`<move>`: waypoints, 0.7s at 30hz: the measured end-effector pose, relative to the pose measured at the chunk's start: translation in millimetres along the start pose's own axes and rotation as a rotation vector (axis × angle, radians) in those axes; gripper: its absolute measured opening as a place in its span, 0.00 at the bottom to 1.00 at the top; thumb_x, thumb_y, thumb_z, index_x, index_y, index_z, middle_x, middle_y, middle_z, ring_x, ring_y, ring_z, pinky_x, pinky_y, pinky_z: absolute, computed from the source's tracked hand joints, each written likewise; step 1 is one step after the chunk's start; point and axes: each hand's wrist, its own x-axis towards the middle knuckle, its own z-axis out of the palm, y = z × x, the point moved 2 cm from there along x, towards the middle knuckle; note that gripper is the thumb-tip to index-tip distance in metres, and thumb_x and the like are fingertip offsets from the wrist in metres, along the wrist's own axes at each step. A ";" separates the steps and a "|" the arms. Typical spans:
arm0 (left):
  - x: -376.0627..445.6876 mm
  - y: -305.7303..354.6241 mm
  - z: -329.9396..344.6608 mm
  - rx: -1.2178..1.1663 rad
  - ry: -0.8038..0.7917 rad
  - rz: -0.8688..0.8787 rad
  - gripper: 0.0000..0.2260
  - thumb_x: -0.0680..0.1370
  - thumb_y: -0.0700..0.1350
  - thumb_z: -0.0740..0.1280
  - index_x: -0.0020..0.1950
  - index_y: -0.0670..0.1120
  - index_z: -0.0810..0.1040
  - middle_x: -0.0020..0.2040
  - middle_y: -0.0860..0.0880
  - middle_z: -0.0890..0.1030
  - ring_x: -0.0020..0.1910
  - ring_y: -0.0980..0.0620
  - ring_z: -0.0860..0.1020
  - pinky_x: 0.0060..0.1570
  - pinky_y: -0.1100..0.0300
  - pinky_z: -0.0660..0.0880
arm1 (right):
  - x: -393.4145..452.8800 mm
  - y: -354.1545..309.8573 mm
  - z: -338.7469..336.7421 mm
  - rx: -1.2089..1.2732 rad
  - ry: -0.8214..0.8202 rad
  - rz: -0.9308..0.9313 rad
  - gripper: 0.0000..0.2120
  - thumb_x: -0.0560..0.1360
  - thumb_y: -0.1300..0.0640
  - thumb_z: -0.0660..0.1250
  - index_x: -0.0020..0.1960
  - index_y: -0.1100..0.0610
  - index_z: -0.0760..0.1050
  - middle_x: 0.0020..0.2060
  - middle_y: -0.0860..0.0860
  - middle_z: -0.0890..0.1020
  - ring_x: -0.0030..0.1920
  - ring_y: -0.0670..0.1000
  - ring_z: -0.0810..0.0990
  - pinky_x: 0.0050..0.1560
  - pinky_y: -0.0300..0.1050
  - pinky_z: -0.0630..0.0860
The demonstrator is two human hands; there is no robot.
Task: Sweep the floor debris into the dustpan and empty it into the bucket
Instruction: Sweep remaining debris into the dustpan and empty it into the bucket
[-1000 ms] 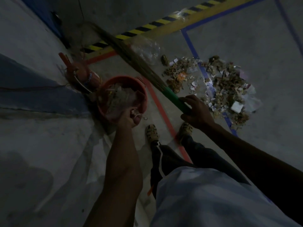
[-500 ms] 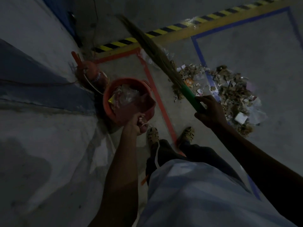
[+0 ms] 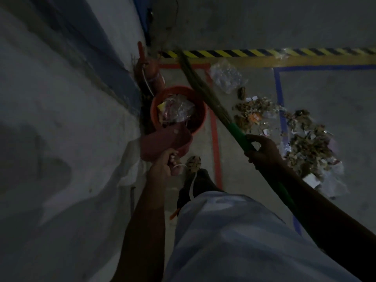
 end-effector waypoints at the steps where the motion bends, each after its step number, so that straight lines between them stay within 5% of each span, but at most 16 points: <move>1: -7.7 -10.4 -9.5 -0.021 0.004 0.017 0.15 0.81 0.37 0.58 0.36 0.49 0.62 0.22 0.52 0.66 0.18 0.58 0.65 0.19 0.67 0.65 | -9.0 3.3 2.4 0.024 -0.027 -0.005 0.24 0.75 0.62 0.71 0.70 0.57 0.72 0.49 0.57 0.82 0.26 0.50 0.81 0.24 0.49 0.78; 6: -47.1 -80.5 -63.1 -0.107 0.053 0.115 0.16 0.80 0.37 0.59 0.33 0.48 0.61 0.22 0.53 0.65 0.18 0.57 0.64 0.19 0.67 0.64 | -59.0 28.7 20.6 0.099 -0.166 -0.103 0.23 0.77 0.62 0.69 0.71 0.61 0.71 0.63 0.52 0.77 0.33 0.60 0.84 0.26 0.61 0.80; 15: -67.0 -190.5 -163.2 -0.054 0.276 0.151 0.14 0.78 0.39 0.62 0.33 0.46 0.66 0.22 0.53 0.66 0.18 0.58 0.63 0.18 0.69 0.63 | -111.9 81.1 86.3 0.061 -0.368 -0.116 0.21 0.78 0.58 0.69 0.69 0.63 0.73 0.62 0.55 0.78 0.33 0.63 0.84 0.31 0.61 0.80; 21: -51.3 -222.0 -190.7 -0.094 0.272 0.077 0.17 0.79 0.41 0.61 0.31 0.47 0.62 0.21 0.53 0.63 0.18 0.56 0.62 0.21 0.66 0.62 | -74.1 85.7 154.8 -0.015 -0.454 -0.041 0.24 0.77 0.58 0.71 0.71 0.61 0.72 0.62 0.55 0.78 0.33 0.61 0.85 0.29 0.55 0.81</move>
